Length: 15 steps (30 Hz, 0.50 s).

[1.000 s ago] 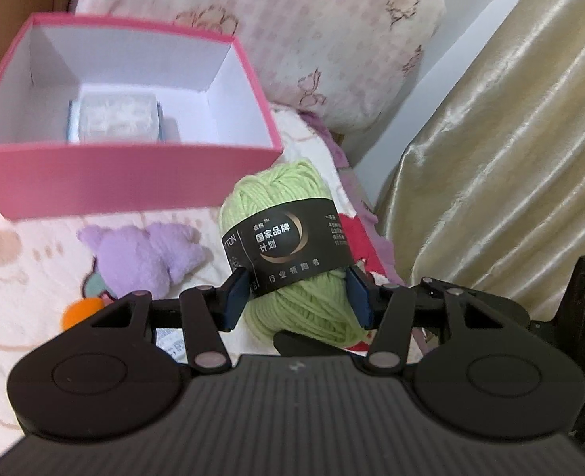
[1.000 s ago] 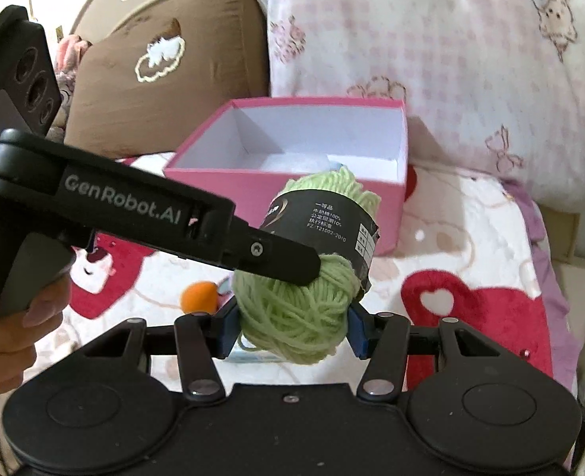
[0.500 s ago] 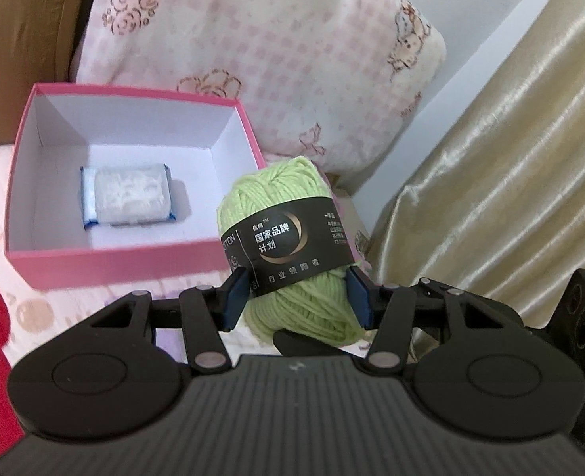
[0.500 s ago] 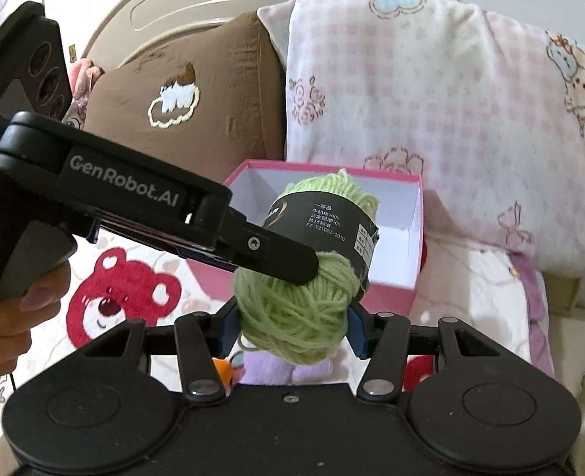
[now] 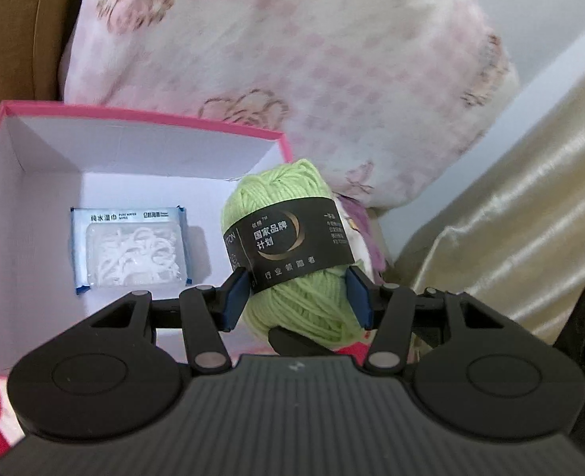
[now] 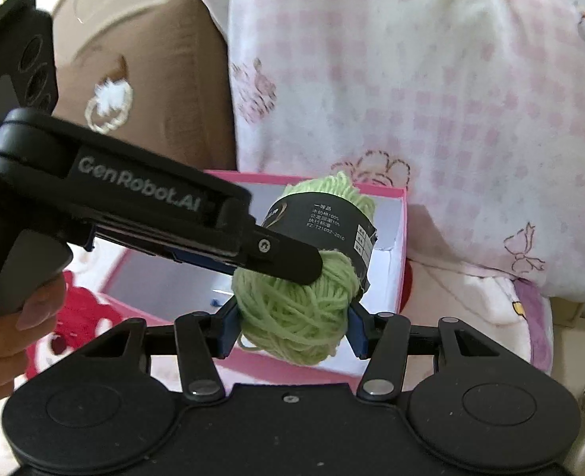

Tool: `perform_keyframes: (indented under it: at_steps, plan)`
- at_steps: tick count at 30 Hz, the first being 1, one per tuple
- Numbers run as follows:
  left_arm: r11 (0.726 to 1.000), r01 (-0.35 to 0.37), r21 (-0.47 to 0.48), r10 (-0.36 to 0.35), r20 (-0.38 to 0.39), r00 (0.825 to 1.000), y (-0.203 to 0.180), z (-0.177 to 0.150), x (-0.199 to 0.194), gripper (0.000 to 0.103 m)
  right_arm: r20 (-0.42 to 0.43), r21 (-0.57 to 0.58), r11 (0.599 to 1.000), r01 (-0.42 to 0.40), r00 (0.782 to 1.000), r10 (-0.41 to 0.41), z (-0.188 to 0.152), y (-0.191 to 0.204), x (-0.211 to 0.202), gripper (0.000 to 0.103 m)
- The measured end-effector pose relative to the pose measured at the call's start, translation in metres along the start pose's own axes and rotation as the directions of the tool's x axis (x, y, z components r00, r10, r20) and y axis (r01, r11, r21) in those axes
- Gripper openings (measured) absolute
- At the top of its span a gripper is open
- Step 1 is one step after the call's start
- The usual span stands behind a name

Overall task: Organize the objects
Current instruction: 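Carry the yarn ball into the pink box beside the wipes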

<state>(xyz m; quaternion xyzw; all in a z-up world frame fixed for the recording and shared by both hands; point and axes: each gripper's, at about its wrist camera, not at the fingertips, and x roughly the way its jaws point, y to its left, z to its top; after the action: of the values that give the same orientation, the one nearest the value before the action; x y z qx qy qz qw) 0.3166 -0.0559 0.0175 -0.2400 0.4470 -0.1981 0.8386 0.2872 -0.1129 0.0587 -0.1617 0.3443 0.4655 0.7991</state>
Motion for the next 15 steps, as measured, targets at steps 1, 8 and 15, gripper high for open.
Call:
perform_keyframes:
  at_steps: [1,8,15]
  plan:
    - [1.0,-0.002,-0.008,0.002,-0.006,1.0,0.006,0.003,0.007,0.052,-0.013,-0.008,1.0,0.007,1.0,-0.007,0.001,-0.001,0.01,0.058]
    - [0.999,-0.017,-0.052,0.015,-0.041,0.999,0.035,0.015,0.051,0.051,-0.093,-0.028,0.998,0.05,0.994,-0.052,0.003,-0.008,0.059,0.058]
    - [0.995,-0.017,-0.097,0.008,-0.093,0.996,0.051,0.022,0.083,0.051,-0.152,-0.103,0.987,0.127,0.978,-0.142,0.003,-0.007,0.089,0.057]
